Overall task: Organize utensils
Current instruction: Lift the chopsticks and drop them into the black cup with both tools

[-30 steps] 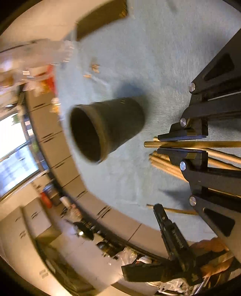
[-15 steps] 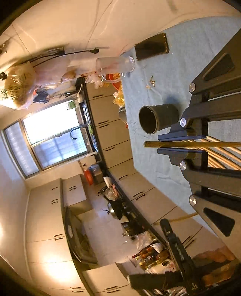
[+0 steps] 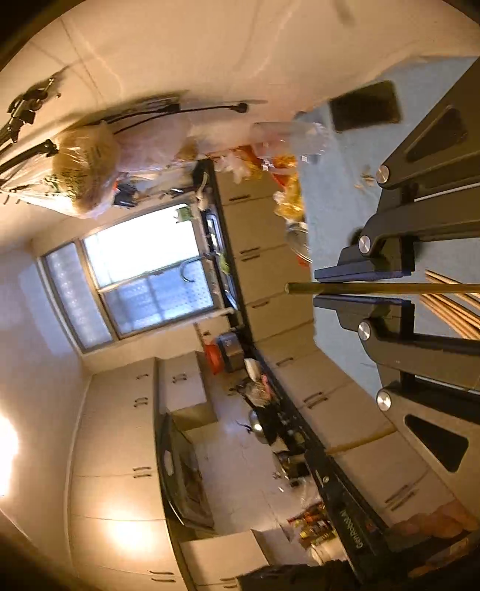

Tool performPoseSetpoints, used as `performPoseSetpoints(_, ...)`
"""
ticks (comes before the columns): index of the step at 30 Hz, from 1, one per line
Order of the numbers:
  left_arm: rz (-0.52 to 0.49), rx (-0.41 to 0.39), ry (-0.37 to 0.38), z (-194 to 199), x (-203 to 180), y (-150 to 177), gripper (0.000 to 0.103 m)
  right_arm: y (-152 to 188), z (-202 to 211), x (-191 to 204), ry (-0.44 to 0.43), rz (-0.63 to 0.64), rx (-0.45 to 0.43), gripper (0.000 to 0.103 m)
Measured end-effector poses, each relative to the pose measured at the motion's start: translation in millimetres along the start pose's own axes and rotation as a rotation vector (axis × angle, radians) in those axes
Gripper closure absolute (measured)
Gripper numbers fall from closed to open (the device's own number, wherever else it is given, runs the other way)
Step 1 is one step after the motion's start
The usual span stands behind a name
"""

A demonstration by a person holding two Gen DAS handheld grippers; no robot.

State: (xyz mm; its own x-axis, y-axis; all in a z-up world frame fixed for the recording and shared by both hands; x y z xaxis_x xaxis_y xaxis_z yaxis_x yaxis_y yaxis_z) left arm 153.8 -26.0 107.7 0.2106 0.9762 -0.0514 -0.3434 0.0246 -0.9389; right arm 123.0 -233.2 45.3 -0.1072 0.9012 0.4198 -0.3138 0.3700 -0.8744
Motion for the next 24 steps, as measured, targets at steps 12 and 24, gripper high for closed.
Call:
performPoseSetpoints(12, 0.072, -0.061, 0.034, -102.4, -16.3, -47.6, 0.096, -75.1, -79.8, -20.1, 0.049, -0.035, -0.146, 0.095)
performPoseSetpoints(24, 0.081, -0.110, 0.076, -135.9, -33.2, -37.2, 0.096, -66.3, -137.1, -35.6, 0.098, -0.011, -0.128, 0.095)
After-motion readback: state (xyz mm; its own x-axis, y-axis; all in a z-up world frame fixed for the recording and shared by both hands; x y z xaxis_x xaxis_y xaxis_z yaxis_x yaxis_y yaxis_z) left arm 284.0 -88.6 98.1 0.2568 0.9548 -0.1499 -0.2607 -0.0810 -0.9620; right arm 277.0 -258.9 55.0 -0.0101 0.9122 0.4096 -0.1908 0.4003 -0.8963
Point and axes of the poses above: each gripper's, at about its wrist camera, not at the fingertips, and z roughly against the way its jaws point, x to its left, y to its underside, the point moved 5 cm from there along -z, roughly the way its jaws point, and after that the axes turned 6 degrees about -z, right-handed, at the moved point
